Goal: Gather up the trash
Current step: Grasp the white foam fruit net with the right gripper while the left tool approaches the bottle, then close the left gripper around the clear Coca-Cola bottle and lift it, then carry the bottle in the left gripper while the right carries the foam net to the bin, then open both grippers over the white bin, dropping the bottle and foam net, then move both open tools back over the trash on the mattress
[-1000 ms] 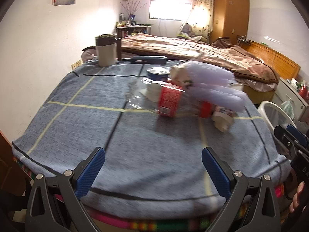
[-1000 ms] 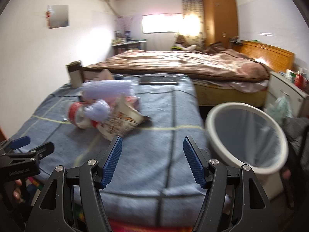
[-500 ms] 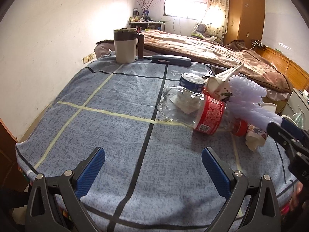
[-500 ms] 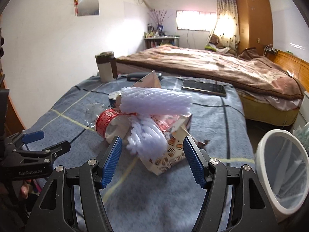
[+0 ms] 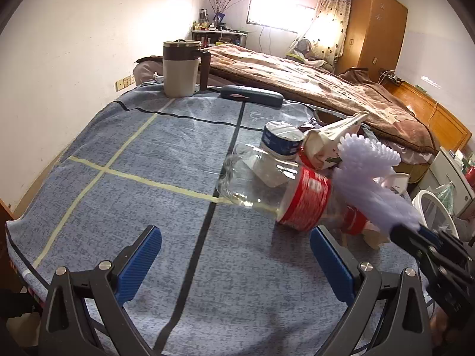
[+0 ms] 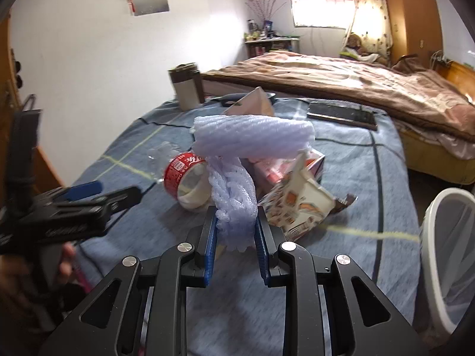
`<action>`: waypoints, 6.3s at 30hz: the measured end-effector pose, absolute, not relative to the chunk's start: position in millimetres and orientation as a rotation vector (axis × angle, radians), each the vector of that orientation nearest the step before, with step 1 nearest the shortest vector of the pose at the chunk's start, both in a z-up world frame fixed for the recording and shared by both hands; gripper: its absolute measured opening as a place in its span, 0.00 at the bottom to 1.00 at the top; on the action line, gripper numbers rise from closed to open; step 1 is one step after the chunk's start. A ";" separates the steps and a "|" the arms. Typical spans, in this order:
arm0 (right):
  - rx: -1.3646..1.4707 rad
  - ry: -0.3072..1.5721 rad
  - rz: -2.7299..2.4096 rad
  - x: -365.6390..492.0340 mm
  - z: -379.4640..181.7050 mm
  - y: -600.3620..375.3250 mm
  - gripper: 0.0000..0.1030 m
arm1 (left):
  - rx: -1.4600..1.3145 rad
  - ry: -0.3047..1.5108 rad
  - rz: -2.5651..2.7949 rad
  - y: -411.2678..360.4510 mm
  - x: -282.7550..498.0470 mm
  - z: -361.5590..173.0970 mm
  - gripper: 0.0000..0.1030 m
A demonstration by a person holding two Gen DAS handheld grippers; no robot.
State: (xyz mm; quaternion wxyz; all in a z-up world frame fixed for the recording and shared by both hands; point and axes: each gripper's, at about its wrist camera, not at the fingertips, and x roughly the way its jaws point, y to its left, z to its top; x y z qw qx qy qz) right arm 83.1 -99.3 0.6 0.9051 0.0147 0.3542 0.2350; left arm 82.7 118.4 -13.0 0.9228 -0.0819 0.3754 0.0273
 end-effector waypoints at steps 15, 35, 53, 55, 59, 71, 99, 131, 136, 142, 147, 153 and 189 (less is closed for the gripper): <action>0.125 0.654 0.363 52.7 11.4 -151.0 0.25 | -0.342 0.774 0.062 117.4 110.9 -8.9 0.99; 0.128 0.625 0.341 52.4 8.5 -160.5 0.25 | -0.428 0.938 0.020 84.7 149.6 -41.9 0.92; 0.137 0.628 0.345 52.1 7.9 -154.5 0.25 | -0.460 0.898 0.152 131.6 145.7 -44.5 0.83; 0.135 0.629 0.346 51.8 7.2 -153.6 0.25 | -0.472 0.894 0.154 135.4 145.7 -43.0 0.83; 0.135 0.631 0.349 52.2 6.6 -149.9 0.25 | -0.451 0.868 0.190 141.0 147.3 -39.5 0.83; 0.140 0.629 0.344 53.7 7.7 -147.1 0.25 | -0.391 0.871 0.154 135.1 144.0 -42.1 0.73; 0.157 0.485 0.217 25.8 47.7 -183.6 0.25 | -0.140 0.716 -0.067 50.2 83.0 35.3 0.73; 0.228 0.452 -0.238 -10.9 45.1 -301.0 0.25 | 0.072 0.650 -0.552 -151.3 81.8 66.5 0.73; 0.235 0.507 -0.298 -10.5 31.9 -315.7 0.25 | 0.078 0.698 -0.635 -180.0 89.3 56.3 0.73; 0.247 0.567 -0.312 -0.6 18.8 -326.5 0.25 | 0.111 0.763 -0.647 -210.3 99.4 37.5 0.73; 0.235 0.610 -0.315 10.0 12.6 -334.6 0.25 | 0.137 0.800 -0.644 -225.9 111.4 25.8 0.73; 0.240 0.653 -0.314 23.8 4.0 -343.0 0.25 | 0.154 0.835 -0.634 -235.3 124.1 15.4 0.74; 0.220 0.629 -0.269 20.4 18.5 -307.4 0.54 | 0.105 0.764 -0.534 -165.8 108.1 35.2 0.83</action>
